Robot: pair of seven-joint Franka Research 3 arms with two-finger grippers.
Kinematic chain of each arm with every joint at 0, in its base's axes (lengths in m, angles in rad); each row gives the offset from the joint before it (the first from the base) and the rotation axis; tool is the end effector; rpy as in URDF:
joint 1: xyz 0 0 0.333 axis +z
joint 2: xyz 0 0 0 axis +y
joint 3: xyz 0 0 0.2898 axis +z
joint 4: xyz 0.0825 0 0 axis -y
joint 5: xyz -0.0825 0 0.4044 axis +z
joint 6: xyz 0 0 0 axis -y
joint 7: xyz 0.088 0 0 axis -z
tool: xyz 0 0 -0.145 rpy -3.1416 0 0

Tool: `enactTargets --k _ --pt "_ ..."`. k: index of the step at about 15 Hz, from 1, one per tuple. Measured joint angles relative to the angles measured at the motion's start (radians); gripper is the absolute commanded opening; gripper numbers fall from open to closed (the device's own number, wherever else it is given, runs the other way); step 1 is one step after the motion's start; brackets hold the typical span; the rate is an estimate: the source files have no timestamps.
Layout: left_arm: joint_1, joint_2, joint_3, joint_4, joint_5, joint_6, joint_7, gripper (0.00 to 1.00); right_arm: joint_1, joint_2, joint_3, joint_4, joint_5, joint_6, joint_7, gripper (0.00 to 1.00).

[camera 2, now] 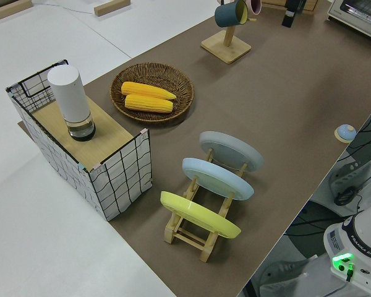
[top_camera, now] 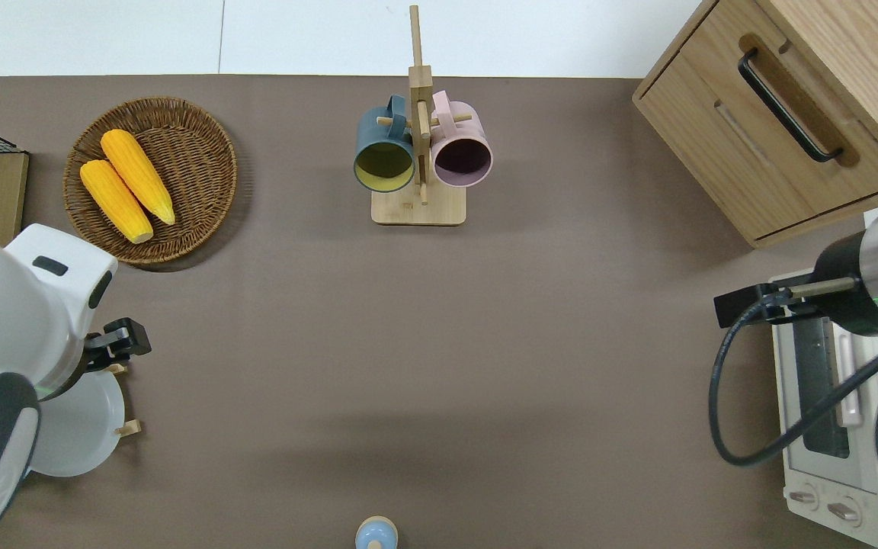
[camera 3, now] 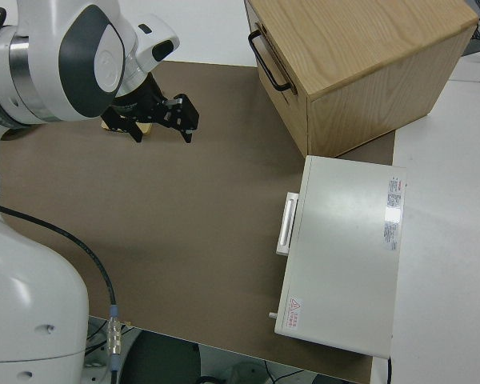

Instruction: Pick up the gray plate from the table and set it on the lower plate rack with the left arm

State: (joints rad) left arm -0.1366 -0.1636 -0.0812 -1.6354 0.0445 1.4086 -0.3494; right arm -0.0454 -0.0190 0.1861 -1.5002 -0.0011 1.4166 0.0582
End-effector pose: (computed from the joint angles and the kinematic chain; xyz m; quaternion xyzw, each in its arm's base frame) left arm 0.4961 -0.1057 0.6041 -0.9967 -0.0693 0.0226 0.0364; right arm 0.5454 0.0780 0.5921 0.9986 0.0411 -0.0321 0.0055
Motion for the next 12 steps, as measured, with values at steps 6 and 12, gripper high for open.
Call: enactTargets --k 6,12 --pt "0.001 -0.013 0.021 0.022 -0.049 -0.003 0.152 0.99 0.0 0.0 0.0 0.0 0.0 0.0 0.0 0.987" --pt "0.001 -0.013 0.025 0.022 -0.052 -0.01 0.157 1.0 0.0 0.0 0.0 0.0 0.0 0.0 0.0 0.99"
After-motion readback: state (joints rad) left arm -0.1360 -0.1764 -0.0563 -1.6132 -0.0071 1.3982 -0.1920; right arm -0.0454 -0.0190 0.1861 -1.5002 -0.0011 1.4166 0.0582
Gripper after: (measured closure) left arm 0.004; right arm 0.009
